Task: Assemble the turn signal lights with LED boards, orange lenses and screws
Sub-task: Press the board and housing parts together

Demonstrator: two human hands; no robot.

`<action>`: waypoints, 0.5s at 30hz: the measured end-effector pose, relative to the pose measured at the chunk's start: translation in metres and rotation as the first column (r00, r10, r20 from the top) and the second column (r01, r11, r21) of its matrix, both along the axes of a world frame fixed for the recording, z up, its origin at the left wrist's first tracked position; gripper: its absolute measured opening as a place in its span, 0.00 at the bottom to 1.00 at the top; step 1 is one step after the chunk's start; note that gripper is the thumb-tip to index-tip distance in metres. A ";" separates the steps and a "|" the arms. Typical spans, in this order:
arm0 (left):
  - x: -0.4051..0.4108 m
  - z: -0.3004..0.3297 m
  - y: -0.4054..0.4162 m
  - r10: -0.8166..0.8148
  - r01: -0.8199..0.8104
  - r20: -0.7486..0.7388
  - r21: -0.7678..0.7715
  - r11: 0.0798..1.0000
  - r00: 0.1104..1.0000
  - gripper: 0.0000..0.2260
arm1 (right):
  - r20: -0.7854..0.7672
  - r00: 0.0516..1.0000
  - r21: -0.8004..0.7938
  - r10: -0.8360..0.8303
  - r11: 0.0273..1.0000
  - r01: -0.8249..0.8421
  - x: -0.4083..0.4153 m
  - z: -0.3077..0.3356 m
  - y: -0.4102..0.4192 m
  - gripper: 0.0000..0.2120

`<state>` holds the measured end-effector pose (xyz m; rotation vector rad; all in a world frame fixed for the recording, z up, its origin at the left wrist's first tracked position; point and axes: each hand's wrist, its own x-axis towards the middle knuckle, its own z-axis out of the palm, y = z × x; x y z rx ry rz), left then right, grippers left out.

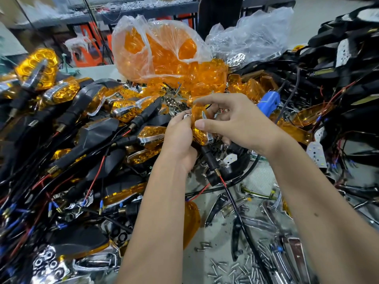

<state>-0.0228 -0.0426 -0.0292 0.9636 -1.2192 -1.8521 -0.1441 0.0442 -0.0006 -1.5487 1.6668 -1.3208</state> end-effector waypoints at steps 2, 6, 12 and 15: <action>0.001 0.001 0.000 -0.042 0.043 -0.039 0.020 0.999 0.998 0.13 | 0.011 1.000 0.004 0.029 1.000 -0.029 -0.001 0.000 0.001 0.23; 0.003 0.003 0.002 -0.075 0.088 -0.120 0.110 0.990 0.990 0.13 | -0.051 0.996 0.001 0.071 0.997 -0.071 -0.001 0.003 0.000 0.20; 0.008 0.005 -0.001 -0.129 0.188 -0.285 0.188 0.964 0.950 0.15 | -0.091 0.992 0.005 0.088 0.996 -0.088 0.004 0.004 -0.002 0.19; 0.010 0.005 -0.001 -0.121 0.197 -0.343 0.195 0.961 0.931 0.17 | -0.083 0.992 0.013 0.098 0.995 -0.097 0.005 0.005 -0.003 0.19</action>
